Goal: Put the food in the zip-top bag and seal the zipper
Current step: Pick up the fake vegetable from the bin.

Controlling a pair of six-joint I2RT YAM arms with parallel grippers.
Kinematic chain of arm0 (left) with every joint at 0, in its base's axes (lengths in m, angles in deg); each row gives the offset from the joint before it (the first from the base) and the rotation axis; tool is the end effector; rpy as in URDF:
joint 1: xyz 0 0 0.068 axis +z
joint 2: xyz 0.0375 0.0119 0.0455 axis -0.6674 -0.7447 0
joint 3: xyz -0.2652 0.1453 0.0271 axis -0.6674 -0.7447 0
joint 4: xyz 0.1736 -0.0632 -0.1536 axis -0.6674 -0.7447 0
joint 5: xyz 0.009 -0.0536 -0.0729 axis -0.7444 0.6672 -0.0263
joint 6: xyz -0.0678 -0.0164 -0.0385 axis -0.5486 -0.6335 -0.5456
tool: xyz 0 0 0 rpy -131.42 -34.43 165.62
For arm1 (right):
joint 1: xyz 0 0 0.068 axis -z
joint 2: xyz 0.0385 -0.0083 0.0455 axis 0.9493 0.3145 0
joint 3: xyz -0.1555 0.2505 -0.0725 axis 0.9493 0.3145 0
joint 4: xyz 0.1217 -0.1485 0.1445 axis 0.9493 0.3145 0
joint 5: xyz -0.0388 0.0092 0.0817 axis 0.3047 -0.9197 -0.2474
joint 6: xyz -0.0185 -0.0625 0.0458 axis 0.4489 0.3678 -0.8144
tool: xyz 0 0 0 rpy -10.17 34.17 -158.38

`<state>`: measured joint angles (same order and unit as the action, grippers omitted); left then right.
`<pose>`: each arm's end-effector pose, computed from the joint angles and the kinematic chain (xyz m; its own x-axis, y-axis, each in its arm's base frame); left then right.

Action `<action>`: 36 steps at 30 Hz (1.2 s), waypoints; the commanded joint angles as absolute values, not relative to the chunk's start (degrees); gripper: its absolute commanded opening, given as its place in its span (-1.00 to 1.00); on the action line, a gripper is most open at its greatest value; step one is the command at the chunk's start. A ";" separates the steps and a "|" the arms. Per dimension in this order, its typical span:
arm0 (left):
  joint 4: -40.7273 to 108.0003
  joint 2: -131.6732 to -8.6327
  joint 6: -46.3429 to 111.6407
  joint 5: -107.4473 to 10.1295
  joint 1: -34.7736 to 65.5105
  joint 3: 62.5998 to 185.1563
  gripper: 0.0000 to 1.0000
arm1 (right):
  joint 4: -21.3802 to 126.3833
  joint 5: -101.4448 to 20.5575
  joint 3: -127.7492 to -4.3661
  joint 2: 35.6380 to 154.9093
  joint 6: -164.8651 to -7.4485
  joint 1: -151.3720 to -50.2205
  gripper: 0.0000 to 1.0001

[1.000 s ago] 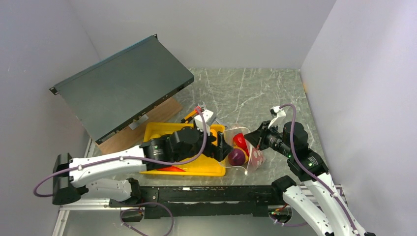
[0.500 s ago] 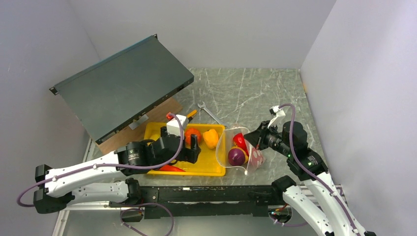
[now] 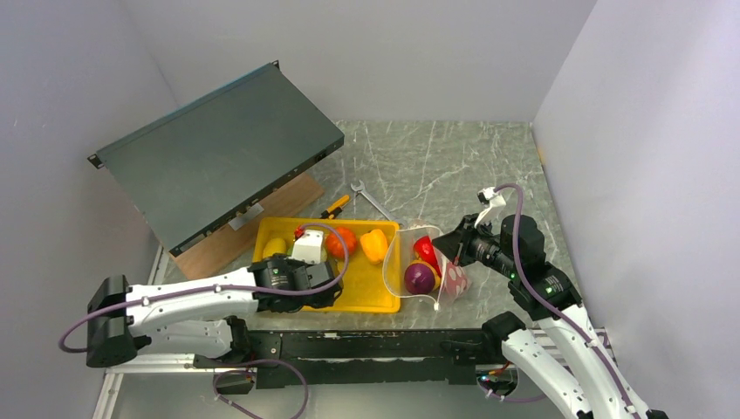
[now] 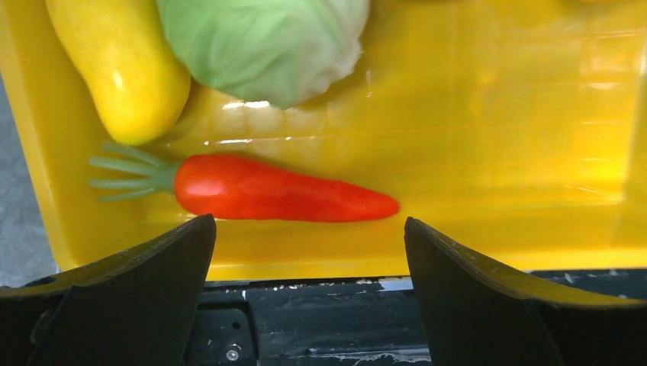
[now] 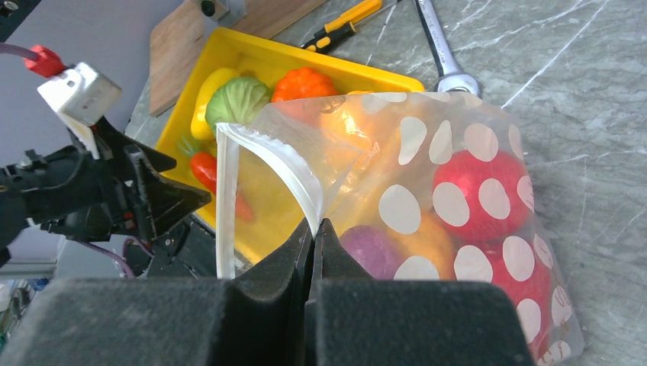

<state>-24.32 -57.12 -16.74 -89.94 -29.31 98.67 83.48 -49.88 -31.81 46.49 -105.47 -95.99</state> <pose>0.0855 -0.1350 0.2498 -0.7928 0.0536 -0.6071 0.0906 0.9954 -0.0303 0.0910 0.0632 0.3125 -0.5951 0.1930 -0.7801 -0.4220 0.7511 0.5078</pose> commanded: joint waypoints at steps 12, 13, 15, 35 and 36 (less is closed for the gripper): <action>-21.21 -54.23 -26.58 -87.65 -20.10 89.70 0.69 | 81.28 -50.81 -31.69 46.27 -105.35 -96.18 -1.00; -21.16 -54.09 -27.02 -87.44 -19.71 89.68 0.67 | 81.31 -50.76 -31.65 46.32 -105.36 -96.23 -1.00; -20.93 -54.49 -27.87 -86.78 -18.92 89.66 0.63 | 81.12 -50.87 -31.68 46.29 -105.36 -96.21 -1.00; -23.70 -70.76 -39.61 -85.43 -15.09 94.99 0.41 | 81.25 -50.66 -32.37 47.11 -104.70 -96.12 -1.00; -23.36 -71.40 -39.40 -85.66 -15.09 95.41 0.39 | 81.10 -50.65 -32.35 47.17 -104.66 -96.18 -1.00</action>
<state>-23.91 -69.42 -37.40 -86.07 -15.23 93.10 83.48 -49.88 -31.79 47.10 -105.43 -95.99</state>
